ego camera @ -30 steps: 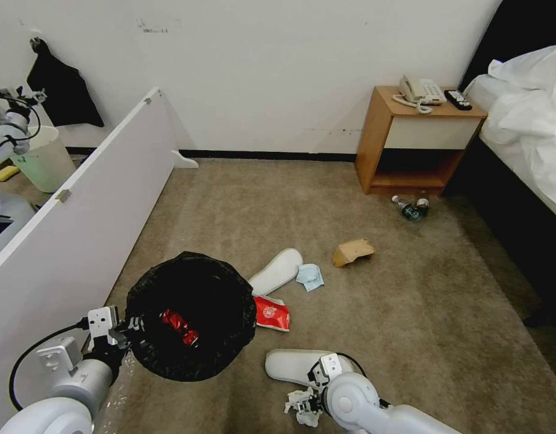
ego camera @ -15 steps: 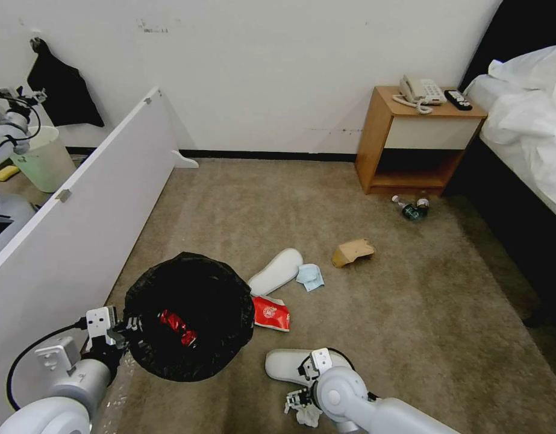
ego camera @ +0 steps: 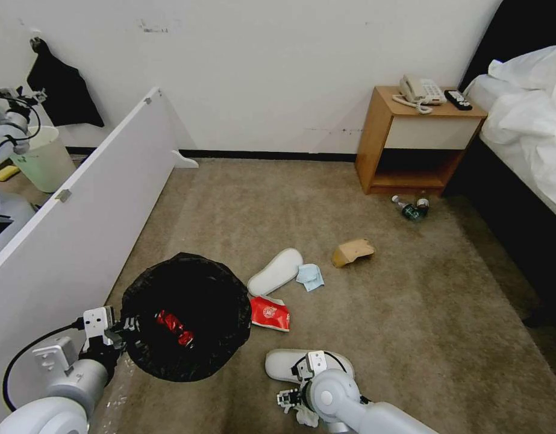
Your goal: Pick up the trash bin, then pick up the garbage from the floor and place it into the trash bin.
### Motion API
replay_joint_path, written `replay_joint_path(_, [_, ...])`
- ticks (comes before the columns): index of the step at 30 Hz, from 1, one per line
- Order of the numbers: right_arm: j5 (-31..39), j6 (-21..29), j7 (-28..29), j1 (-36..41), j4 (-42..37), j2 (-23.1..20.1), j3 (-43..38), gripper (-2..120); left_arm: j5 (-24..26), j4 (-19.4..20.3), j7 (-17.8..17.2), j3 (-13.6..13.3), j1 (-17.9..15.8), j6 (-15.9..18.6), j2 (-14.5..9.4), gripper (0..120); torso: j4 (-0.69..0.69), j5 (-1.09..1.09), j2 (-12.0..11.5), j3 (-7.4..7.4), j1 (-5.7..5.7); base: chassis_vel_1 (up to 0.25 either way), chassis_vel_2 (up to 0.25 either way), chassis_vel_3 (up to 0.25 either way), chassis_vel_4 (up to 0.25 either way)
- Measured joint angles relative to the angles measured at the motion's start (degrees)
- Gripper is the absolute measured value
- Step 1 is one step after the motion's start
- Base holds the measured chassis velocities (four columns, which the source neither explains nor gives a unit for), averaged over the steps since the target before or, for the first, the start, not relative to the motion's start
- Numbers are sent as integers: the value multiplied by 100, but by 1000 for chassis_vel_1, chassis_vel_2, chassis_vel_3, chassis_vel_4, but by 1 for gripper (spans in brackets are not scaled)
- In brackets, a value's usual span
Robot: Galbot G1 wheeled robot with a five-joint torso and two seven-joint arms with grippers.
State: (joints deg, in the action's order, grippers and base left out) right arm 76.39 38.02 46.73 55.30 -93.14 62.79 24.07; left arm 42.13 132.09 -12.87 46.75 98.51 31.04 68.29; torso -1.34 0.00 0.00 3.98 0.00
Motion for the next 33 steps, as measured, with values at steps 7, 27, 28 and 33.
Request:
replay_joint_path(7, [-151, -43, -122, 85, 79, 10, -88, 100, 1, 2, -6, 1, 7, 3, -15, 0, 0, 0, 0, 0, 0, 0, 0, 0, 0])
replay_joint_path(27, [-186, -108, -140, 87, 122, 183, 55, 100, 53, -15, -22, 47, -16, 3, -43, 0, 0, 0, 0, 0, 0, 0, 0, 0, 0])
replay_joint_path(28, [-187, -109, -140, 87, 122, 183, 57, 97, 54, -15, -22, 47, -15, 4, -41, 0, 0, 0, 0, 0, 0, 0, 0, 0, 0])
replay_joint_path(33, [-189, -110, -140, 86, 125, 173, 65, 82, 50, -18, -22, 44, -10, 3, -23, 0, 0, 0, 0, 0, 0, 0, 0, 0, 0])
